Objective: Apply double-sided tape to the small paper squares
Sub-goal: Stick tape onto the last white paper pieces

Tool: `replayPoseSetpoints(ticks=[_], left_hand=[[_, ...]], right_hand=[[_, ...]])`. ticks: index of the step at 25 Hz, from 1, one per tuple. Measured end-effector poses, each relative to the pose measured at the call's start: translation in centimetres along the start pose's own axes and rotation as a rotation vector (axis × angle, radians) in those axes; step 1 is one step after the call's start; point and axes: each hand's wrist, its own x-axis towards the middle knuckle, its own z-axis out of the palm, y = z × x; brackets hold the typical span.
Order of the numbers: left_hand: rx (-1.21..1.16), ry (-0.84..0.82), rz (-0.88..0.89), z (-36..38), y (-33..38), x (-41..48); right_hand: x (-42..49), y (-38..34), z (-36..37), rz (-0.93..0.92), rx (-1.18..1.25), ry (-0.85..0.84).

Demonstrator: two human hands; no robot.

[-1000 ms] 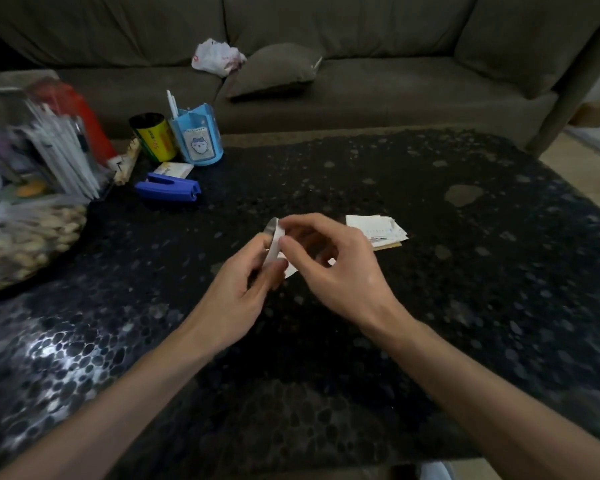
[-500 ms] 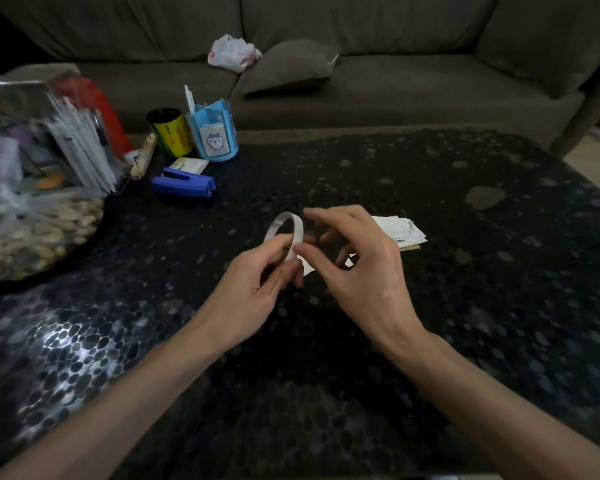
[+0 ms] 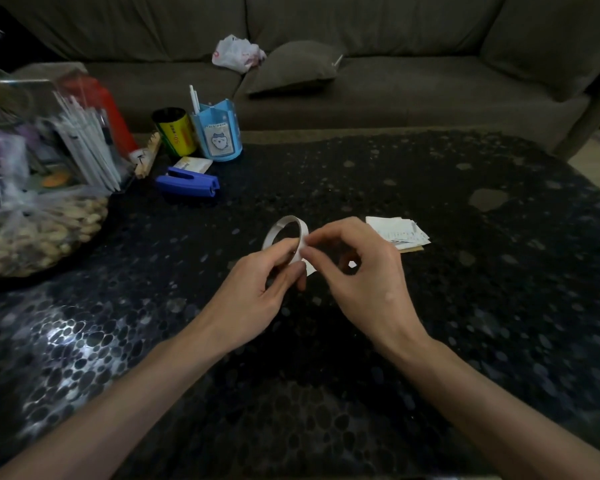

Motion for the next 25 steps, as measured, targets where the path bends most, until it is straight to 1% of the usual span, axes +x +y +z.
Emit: replayPoseSetpoints(ticks=[2, 4, 8, 10, 14, 19, 22, 25], left_hand=[[0.001, 0.001, -0.005, 0.1, 0.1, 0.0], [-0.034, -0.004, -0.007, 0.1, 0.2, 0.1], [-0.031, 0.002, 0.027, 0.1, 0.6, 0.1], [-0.015, 0.013, 0.025, 0.0, 0.5, 0.0], [0.01, 0.009, 0.012, 0.0, 0.3, -0.1], [0.019, 0.019, 0.011, 0.0, 0.2, -0.2], [0.025, 0.017, 0.002, -0.1, 0.2, 0.0], [0.048, 0.017, 0.014, -0.2, 0.2, -0.1]], right_hand=[[0.1, 0.0, -0.1, 0.022, 0.038, 0.002], [-0.1, 0.1, 0.1, 0.005, 0.024, 0.031], [-0.9, 0.2, 0.7, -0.124, -0.145, 0.145], [-1.1, 0.1, 0.9, -0.155, -0.181, 0.177], [-0.9, 0.3, 0.9, -0.121, -0.114, 0.144], [-0.4, 0.0, 0.4, 0.015, 0.013, 0.044], [-0.5, 0.0, 0.5, 0.006, 0.031, 0.077], [-1.0, 0.3, 1.1, -0.048, -0.057, 0.122]])
